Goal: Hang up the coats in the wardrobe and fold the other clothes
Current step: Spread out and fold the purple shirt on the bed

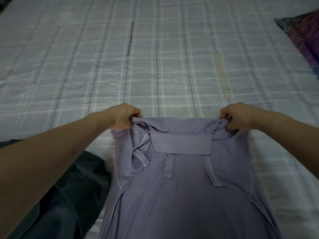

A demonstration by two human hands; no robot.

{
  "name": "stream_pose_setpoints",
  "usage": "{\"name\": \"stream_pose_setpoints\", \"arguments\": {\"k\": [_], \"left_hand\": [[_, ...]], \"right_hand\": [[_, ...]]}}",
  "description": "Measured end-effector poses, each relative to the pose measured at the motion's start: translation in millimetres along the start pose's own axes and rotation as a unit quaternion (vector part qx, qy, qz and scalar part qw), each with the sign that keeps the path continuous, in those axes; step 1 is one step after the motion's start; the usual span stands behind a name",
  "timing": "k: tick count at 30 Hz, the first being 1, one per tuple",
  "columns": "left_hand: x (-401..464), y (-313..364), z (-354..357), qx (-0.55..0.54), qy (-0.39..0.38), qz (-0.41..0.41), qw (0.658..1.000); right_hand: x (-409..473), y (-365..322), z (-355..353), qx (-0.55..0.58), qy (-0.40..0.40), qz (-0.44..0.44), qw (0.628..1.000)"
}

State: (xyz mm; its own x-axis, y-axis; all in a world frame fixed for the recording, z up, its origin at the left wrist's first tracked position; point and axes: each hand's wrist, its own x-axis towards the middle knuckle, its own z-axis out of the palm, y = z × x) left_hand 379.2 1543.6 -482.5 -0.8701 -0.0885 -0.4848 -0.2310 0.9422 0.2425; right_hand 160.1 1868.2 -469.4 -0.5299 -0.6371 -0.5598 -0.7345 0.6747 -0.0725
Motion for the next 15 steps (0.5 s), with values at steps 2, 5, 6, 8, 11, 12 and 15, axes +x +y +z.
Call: {"name": "stream_pose_setpoints", "arguments": {"k": [2,5,6,8,11,12,15], "left_hand": [[-11,8,-5,-0.015,0.003,0.004,1.0],[-42,18,-13,-0.053,0.036,0.049,0.997],[-54,20,-14,-0.059,0.061,0.068,0.994],[-84,28,-10,-0.058,0.106,0.096,0.988],[-133,40,12,-0.052,0.117,0.125,0.984],[-150,44,23,-0.052,0.107,0.13,0.984],[-193,60,67,-0.043,0.059,0.142,0.987]], "right_hand": [[-17,0,-2,0.036,0.049,-0.029,0.998],[-58,1,-4,0.088,0.127,-0.094,0.984],[-75,1,-2,0.087,0.156,-0.121,0.976],[-110,-1,6,0.074,0.194,-0.158,0.965],[-164,-6,26,0.035,0.222,-0.194,0.955],[-179,-9,36,0.028,0.225,-0.207,0.952],[-215,-16,77,-0.002,0.208,-0.226,0.952]]}}
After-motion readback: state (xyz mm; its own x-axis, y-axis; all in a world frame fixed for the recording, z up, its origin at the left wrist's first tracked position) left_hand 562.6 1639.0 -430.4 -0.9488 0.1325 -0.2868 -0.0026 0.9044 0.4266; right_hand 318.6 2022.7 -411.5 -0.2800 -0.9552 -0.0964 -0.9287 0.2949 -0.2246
